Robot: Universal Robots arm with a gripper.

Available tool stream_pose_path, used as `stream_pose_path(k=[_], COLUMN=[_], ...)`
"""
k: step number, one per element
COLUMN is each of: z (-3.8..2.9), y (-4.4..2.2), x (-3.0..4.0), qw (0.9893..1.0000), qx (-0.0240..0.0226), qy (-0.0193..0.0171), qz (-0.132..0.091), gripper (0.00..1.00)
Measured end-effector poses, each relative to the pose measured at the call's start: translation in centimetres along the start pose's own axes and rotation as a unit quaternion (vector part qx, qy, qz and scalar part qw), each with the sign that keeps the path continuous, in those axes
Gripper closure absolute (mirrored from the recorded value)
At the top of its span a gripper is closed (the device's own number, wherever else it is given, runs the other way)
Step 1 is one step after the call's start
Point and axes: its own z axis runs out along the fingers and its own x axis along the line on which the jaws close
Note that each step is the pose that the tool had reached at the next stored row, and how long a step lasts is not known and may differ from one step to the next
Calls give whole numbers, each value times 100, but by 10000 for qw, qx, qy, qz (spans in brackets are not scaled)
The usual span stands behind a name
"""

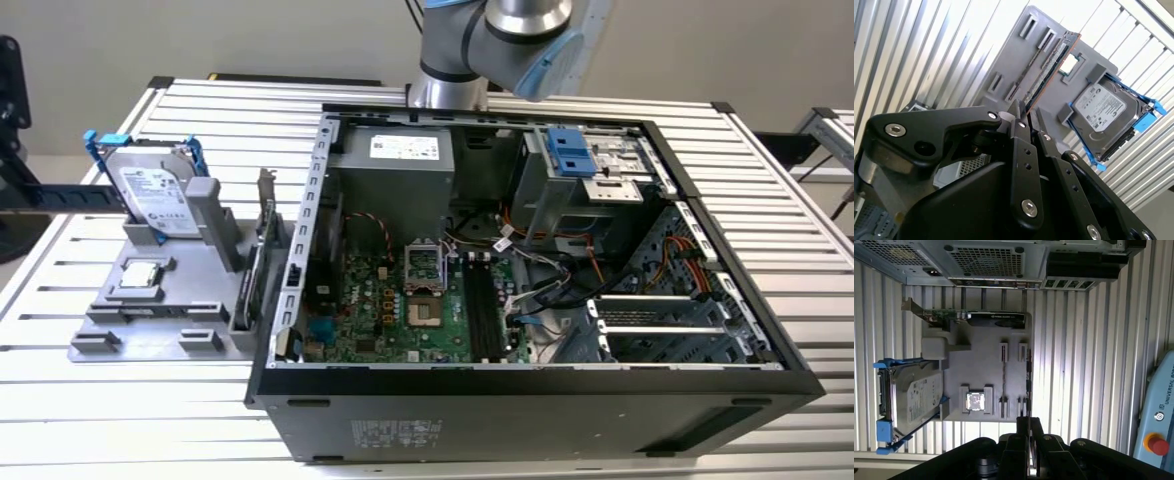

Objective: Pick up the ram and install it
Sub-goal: 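Pick up the ram and move it above insertion slot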

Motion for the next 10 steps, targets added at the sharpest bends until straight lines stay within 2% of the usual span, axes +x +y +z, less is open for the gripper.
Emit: stream_pose_path(k=[10], z=[-10], y=[1], x=[1], qw=[10000], qx=[0], qy=[-12], qz=[1], gripper=[100])
